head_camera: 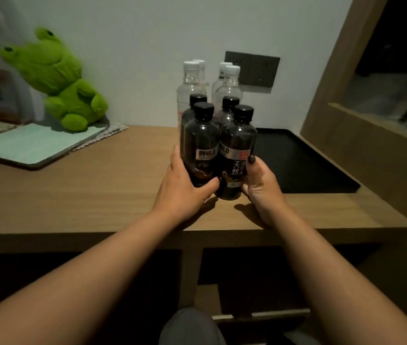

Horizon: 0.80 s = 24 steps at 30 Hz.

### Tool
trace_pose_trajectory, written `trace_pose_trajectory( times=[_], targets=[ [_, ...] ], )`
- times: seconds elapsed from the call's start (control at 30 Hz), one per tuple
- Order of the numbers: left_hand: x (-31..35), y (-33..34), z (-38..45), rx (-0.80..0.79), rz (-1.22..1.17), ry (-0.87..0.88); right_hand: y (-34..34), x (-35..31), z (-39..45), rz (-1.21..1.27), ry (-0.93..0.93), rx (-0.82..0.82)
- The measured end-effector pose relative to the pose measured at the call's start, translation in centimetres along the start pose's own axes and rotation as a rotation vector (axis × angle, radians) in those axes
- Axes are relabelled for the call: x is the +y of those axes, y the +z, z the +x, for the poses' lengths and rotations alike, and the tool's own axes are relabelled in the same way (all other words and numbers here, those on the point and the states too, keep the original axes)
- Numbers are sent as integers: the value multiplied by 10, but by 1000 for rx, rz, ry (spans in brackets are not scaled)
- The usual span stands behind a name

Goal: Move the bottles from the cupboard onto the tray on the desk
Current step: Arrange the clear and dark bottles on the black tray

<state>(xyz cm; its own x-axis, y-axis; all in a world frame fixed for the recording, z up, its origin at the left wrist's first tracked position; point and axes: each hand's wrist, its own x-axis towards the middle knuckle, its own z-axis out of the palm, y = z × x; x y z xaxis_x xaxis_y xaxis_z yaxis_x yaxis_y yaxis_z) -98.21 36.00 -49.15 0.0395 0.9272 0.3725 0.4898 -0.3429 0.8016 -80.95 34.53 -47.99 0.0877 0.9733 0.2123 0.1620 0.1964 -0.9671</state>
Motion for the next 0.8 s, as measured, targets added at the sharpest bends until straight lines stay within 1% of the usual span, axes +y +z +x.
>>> trace_pose_trajectory(
  times=[0.1, 0.23, 0.33, 0.43, 0.6, 0.7, 0.8],
  targets=[
    [3, -1, -1, 19, -21, -2, 6, -2, 2, 133, 8, 20],
    [5, -4, -4, 62, -74, -29, 16, -3, 6, 223, 52, 27],
    [9, -5, -6, 19, -50, 10, 18, -5, 8, 243, 47, 24],
    [7, -4, -4, 0, -35, 39, 18, -3, 12, 245, 51, -24],
    [-5, -8, 7, 166, -176, 26, 33, 1, 15, 212, 35, -64],
    [-15, -16, 16, 263, -223, -29, 56, -1, 15, 215, 10, -105],
    [-29, -30, 26, 382, -260, -130, 89, -2, 19, 195, -27, -112]
  ],
)
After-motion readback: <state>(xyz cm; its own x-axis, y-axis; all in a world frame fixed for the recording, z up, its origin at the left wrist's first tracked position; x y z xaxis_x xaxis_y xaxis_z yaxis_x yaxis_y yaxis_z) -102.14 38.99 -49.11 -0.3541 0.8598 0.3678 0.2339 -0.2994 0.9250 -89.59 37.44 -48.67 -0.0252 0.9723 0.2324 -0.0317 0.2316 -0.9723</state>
